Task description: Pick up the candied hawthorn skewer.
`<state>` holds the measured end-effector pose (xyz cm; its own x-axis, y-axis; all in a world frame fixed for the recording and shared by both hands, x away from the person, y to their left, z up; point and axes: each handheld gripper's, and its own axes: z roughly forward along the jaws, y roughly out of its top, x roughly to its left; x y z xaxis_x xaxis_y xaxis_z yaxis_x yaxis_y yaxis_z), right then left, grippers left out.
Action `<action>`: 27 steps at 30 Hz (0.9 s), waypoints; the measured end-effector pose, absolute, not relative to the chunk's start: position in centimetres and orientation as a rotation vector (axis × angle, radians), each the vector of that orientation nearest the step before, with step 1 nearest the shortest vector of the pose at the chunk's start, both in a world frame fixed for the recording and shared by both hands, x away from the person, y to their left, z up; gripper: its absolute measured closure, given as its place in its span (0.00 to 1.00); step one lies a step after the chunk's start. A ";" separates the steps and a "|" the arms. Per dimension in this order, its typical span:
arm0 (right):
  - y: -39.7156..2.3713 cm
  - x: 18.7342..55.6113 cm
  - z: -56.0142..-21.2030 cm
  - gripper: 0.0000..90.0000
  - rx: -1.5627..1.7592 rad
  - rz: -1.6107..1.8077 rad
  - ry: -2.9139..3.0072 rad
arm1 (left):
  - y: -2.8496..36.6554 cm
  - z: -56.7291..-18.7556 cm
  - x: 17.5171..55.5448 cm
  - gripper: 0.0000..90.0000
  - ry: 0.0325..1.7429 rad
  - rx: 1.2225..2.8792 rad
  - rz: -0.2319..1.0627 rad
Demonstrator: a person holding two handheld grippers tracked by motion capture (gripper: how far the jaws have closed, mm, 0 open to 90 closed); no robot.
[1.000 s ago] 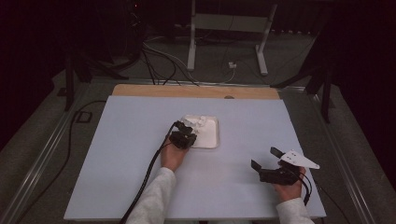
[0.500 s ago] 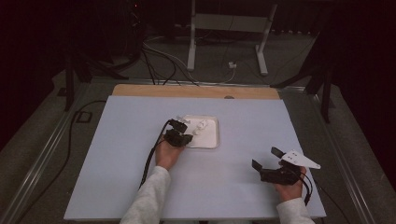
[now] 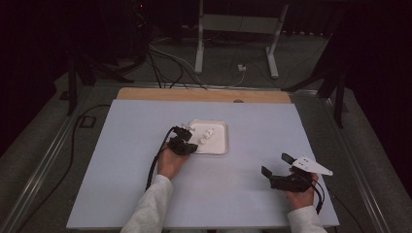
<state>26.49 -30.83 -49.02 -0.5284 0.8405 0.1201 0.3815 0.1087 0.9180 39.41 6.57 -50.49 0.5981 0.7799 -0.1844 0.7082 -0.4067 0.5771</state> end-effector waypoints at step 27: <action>-31.4 27.6 -47.2 0.01 1.213 1.618 1.981 | 10.6 -47.1 34.3 1.00 0.926 1.991 0.230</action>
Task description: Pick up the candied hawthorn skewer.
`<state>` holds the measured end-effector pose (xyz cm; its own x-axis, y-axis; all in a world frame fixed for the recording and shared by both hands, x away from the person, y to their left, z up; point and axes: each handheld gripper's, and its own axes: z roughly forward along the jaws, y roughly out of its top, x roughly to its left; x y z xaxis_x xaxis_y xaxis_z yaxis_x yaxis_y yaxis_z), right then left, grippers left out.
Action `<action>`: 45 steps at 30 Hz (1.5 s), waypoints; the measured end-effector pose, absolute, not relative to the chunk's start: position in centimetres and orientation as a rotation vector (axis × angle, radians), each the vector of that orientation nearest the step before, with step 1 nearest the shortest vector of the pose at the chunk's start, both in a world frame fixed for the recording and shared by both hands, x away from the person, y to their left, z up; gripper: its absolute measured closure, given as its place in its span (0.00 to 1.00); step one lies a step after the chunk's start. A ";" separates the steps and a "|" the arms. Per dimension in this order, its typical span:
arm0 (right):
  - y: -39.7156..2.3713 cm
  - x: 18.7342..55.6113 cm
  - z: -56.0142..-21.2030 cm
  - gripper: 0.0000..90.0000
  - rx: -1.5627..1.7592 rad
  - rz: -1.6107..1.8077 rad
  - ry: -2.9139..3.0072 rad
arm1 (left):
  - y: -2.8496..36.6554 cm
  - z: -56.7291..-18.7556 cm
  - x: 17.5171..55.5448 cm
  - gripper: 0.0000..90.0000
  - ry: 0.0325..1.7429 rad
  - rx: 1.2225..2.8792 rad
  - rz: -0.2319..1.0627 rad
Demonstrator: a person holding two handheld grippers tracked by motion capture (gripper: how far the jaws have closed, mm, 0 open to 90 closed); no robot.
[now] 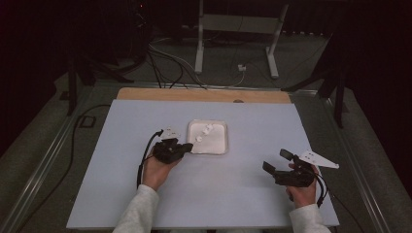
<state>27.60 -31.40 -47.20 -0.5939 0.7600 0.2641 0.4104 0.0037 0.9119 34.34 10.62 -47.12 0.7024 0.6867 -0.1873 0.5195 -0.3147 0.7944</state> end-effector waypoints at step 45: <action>-18.7 38.7 -41.8 0.01 1.122 1.730 2.378 | 11.2 -45.2 31.4 1.00 0.652 1.897 0.268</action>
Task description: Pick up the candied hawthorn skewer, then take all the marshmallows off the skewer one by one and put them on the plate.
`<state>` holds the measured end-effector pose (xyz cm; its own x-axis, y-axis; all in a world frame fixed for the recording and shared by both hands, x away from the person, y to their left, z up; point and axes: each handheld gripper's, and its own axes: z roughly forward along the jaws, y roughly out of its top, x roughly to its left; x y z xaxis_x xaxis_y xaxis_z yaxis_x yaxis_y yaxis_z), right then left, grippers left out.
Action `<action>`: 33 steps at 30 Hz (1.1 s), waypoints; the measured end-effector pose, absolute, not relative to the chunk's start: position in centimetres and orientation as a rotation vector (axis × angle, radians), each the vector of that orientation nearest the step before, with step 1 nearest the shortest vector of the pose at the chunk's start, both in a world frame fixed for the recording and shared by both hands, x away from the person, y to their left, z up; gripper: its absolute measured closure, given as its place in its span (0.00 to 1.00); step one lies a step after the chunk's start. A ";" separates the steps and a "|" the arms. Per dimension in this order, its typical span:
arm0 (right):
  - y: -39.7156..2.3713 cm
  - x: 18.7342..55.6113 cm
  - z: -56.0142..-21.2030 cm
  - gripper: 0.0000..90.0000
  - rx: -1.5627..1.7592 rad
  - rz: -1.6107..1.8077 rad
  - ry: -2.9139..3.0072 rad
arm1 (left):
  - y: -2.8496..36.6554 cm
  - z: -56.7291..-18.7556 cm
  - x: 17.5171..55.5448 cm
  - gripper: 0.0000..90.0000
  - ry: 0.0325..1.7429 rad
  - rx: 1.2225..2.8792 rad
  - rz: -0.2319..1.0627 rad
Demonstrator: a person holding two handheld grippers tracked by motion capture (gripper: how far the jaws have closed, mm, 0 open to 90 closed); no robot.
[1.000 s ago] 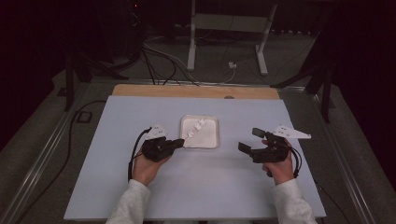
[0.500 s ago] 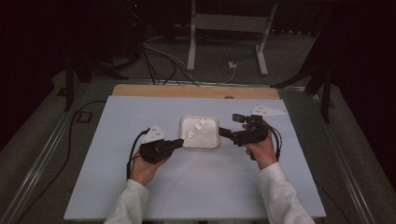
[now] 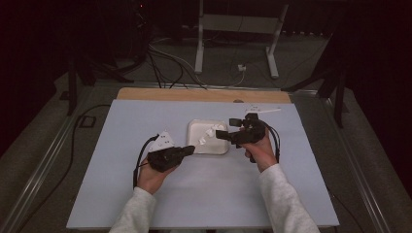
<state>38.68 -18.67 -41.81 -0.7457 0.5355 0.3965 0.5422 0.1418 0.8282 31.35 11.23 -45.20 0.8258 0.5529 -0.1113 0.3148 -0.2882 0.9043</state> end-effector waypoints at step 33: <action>-18.6 38.6 -42.0 0.83 -0.906 -1.662 -2.179 | 11.0 -45.7 31.3 1.00 0.573 1.898 0.260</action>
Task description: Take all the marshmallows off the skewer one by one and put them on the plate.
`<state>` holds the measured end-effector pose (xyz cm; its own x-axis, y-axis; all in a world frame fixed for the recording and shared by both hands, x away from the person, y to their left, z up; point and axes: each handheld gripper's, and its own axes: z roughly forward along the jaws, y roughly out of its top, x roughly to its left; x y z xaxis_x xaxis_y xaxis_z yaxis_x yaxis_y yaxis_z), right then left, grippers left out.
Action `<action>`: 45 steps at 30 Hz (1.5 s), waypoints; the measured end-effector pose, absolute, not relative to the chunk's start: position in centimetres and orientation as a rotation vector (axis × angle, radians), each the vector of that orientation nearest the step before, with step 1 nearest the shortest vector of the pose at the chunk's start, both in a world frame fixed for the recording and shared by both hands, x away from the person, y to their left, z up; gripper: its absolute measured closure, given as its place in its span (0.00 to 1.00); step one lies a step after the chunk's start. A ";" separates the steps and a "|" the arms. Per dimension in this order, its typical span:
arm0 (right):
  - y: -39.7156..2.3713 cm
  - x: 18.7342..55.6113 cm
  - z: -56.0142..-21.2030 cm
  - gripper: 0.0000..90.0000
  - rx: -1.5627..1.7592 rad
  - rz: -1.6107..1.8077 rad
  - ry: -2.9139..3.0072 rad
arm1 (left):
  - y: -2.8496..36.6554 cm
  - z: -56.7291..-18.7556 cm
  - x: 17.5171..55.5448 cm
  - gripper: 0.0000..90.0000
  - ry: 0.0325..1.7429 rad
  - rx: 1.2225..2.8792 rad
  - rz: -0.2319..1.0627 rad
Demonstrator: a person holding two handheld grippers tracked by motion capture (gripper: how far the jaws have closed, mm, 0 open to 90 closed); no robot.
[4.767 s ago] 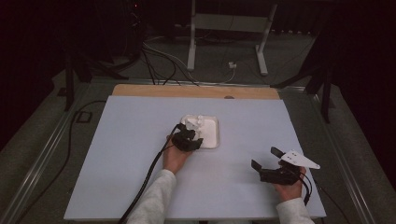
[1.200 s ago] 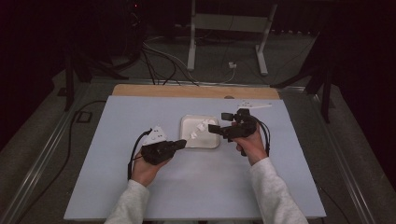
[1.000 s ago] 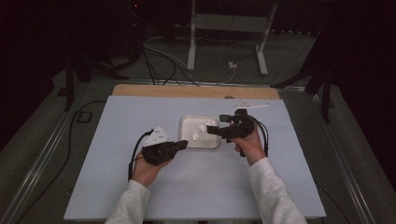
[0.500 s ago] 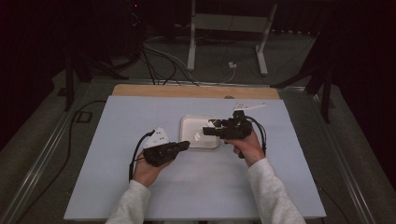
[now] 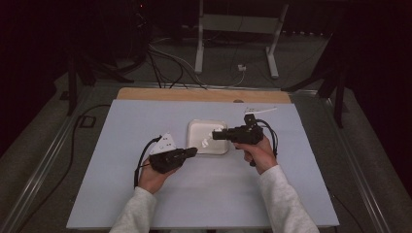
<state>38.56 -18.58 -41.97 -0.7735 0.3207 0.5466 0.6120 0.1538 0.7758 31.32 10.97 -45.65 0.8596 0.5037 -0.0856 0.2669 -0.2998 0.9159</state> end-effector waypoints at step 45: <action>-21.6 38.9 -41.2 0.84 -1.083 -1.748 -2.270 | 12.5 -45.5 31.4 1.00 0.614 1.882 0.299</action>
